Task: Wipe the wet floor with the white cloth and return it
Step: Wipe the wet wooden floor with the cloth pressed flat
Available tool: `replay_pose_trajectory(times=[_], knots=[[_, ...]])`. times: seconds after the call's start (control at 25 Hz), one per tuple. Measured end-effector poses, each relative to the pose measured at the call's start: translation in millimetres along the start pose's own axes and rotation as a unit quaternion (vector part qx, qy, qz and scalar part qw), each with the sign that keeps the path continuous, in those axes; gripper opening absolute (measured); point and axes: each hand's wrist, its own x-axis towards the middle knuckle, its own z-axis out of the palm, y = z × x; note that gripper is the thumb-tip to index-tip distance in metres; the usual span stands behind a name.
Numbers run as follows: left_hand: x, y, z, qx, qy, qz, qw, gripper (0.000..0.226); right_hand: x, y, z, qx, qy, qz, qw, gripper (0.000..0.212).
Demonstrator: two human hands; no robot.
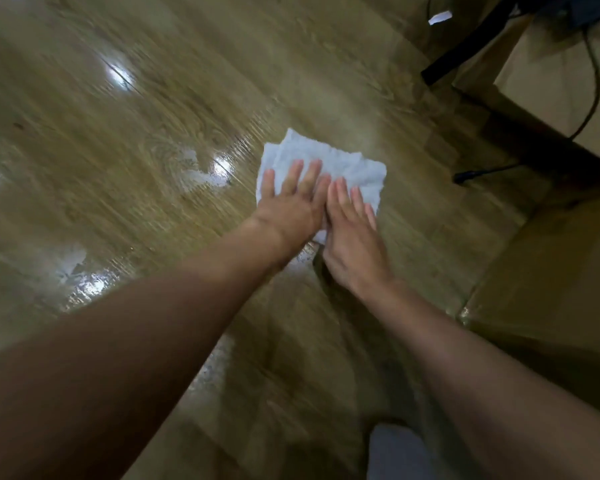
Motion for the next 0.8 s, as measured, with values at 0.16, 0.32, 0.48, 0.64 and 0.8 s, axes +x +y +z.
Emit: replay_pose_trajectory(times=[0.16,0.32,0.48,0.64,0.8], knots=[[44.8,-19.8,-29.2,-0.073,-0.008,-0.062,0.995,0.076,76.4,-0.7,-31.2,-0.010,-0.058,-0.002,0.998,0.081],[37.3,-22.9,-31.9,-0.118,0.015,-0.076,0.990,0.075,72.3,-2.4,-37.3,-0.024,-0.063,-0.034,0.997,0.081],[-26.7,11.9,15.4,0.007,0.008,0.012,1.000,0.070,-34.2,6.3,-1.4,-0.037,-0.035,-0.044,0.998,0.066],[-18.3,9.4,14.5,-0.026,-0.008,0.008,1.000,0.076,-22.4,15.8,0.0,-0.062,-0.042,-0.046,0.996,0.069],[23.9,3.1,-13.0,-0.050,-0.010,-0.051,0.997,0.075,24.1,12.8,-9.4,-0.020,0.002,-0.023,1.000,0.073]])
